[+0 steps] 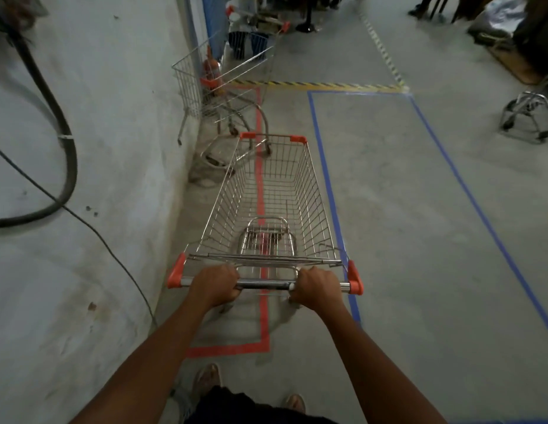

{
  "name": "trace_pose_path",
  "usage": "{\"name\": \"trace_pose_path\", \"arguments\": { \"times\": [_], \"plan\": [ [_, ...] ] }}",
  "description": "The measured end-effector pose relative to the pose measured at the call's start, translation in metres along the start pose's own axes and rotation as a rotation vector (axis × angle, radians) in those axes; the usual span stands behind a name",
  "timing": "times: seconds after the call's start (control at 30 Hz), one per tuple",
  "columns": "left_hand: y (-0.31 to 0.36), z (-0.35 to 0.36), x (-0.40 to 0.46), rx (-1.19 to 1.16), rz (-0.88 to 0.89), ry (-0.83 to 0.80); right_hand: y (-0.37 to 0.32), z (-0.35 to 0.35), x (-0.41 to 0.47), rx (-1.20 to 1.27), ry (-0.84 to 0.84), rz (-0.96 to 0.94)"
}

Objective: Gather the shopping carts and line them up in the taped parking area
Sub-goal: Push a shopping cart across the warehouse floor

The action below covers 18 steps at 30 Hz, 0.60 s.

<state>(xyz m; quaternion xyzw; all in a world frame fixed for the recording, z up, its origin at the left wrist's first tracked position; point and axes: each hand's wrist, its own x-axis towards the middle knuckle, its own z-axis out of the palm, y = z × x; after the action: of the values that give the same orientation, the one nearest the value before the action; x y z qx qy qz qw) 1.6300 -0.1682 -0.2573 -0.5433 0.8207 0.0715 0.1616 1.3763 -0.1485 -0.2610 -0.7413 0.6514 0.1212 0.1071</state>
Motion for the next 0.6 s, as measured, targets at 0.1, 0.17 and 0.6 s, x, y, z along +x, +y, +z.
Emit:
{"name": "trace_pose_path", "arguments": {
  "times": [0.1, 0.17, 0.6],
  "plan": [
    [-0.003, -0.005, 0.012, 0.003, 0.077, 0.002, 0.001, 0.004, -0.005, 0.023, -0.007, 0.077],
    [-0.005, -0.008, 0.021, 0.007, 0.120, 0.001, -0.001, 0.006, -0.009, 0.038, -0.022, 0.144],
    [-0.015, -0.027, 0.101, 0.080, 0.457, 0.048, -0.008, -0.006, -0.015, 0.199, -0.093, 0.483]
  ]
}}
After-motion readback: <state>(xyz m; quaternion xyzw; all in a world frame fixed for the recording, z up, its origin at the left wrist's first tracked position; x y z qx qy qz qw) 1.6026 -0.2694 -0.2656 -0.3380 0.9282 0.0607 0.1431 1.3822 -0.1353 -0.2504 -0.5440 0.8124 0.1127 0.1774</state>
